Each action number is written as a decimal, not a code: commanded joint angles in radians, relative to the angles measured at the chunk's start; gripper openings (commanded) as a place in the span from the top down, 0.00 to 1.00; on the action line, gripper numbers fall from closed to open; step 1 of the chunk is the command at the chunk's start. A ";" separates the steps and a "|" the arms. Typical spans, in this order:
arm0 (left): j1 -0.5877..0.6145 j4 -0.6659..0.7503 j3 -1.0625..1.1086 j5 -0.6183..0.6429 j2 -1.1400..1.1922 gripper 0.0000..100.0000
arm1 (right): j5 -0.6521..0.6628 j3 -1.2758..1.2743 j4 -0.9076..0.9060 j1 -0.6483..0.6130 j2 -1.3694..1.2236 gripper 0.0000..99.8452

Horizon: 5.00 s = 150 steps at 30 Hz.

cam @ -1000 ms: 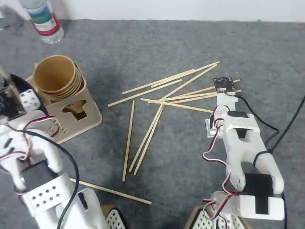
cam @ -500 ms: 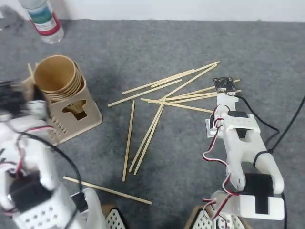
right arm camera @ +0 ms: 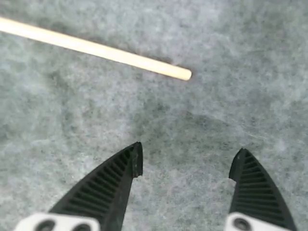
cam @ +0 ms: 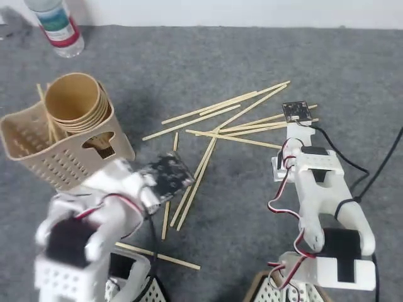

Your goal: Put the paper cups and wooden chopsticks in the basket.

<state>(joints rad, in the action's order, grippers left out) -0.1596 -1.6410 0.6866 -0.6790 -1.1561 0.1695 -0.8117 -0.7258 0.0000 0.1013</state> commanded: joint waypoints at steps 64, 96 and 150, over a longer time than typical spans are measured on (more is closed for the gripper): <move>-0.433 0.318 0.232 -0.338 1.062 0.82 | -0.003 0.006 0.028 -0.007 0.038 0.70; -0.537 0.143 0.251 -0.190 0.790 0.81 | -0.003 0.005 0.028 -0.008 0.038 0.70; -0.379 0.394 0.073 -0.302 1.218 0.96 | -0.003 0.003 0.028 -0.005 0.038 0.70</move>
<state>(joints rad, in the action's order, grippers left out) -0.5294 -1.2881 0.8124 -0.9291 0.0575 0.1695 -0.8117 -0.7104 0.0000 0.1013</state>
